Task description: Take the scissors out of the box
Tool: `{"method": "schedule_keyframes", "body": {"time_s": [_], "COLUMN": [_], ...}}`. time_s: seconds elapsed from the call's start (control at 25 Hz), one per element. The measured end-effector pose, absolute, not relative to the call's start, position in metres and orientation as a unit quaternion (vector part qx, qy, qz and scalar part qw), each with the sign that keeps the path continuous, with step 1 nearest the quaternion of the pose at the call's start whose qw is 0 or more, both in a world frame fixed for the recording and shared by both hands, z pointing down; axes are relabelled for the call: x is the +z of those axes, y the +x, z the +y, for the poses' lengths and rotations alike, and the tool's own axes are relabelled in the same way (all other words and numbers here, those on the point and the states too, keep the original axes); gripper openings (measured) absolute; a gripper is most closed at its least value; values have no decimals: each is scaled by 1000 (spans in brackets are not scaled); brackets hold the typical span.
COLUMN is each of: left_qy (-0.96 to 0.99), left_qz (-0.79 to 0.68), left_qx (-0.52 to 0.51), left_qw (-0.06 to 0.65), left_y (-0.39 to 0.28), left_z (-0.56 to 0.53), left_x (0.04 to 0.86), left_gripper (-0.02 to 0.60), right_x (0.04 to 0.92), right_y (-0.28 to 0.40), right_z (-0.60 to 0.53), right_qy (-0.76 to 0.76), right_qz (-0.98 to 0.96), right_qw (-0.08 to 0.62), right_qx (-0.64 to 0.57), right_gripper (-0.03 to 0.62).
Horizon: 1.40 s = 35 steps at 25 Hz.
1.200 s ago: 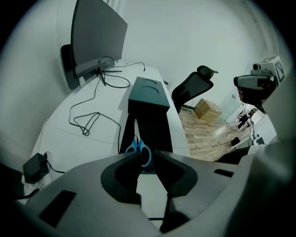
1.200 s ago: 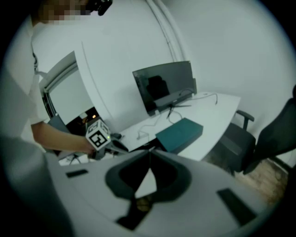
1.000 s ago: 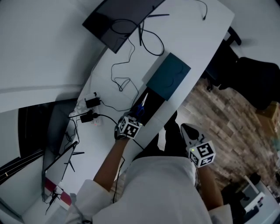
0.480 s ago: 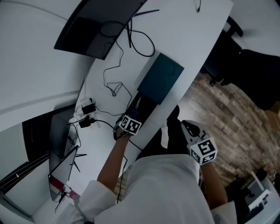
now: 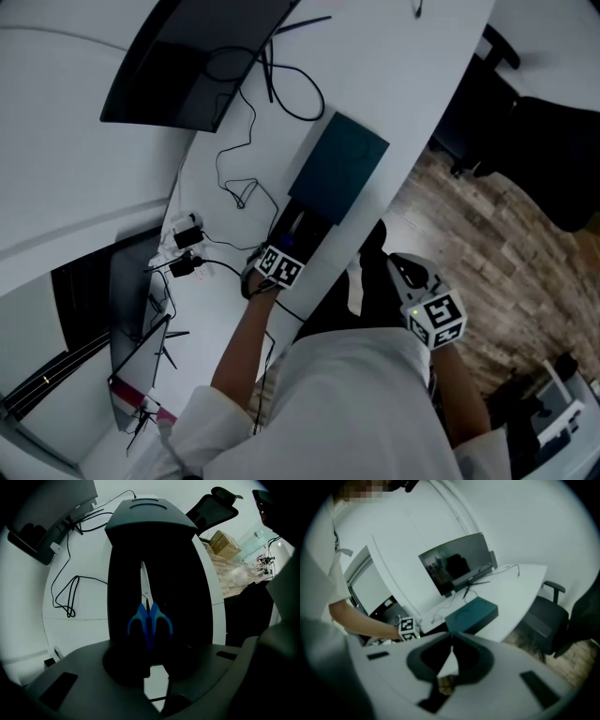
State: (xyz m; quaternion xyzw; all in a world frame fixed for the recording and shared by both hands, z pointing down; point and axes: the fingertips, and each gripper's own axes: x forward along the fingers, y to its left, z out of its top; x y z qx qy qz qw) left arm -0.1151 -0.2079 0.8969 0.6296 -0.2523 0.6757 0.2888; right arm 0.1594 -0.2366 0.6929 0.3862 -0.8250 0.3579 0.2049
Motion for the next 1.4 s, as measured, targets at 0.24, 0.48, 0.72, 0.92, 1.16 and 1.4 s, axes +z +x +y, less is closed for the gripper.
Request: {"method": "schedule_keyframes", "body": {"time_s": [0.24, 0.48, 0.72, 0.92, 1.16, 1.4], "left_qy": [668, 700, 728, 761, 798, 821], "left_qz": [-243, -256, -290, -334, -358, -381], "left_qx": [648, 616, 571, 489, 408, 334], "left_qw": [274, 255, 244, 265, 261, 262], "left_y": [-104, -98, -102, -110, -122, -128], "left_z": [-208, -212, -214, -210, -199, -190], "left_x": [876, 851, 827, 792, 744, 690], "left_gripper": [97, 97, 95, 97, 97, 97], "right_x": [686, 672, 656, 643, 623, 611], "right_y": [157, 145, 131, 114, 90, 79], "right_z": [-240, -236, -222, -209, -186, -157], "right_qy": [395, 403, 403, 407, 412, 419], "right_qz": [-825, -829, -835, -837, -841, -844], "right_qw": [207, 209, 221, 230, 240, 239], "right_qx": [348, 328, 304, 285, 255, 233], "right_gripper": [34, 34, 34, 34, 34, 34]}}
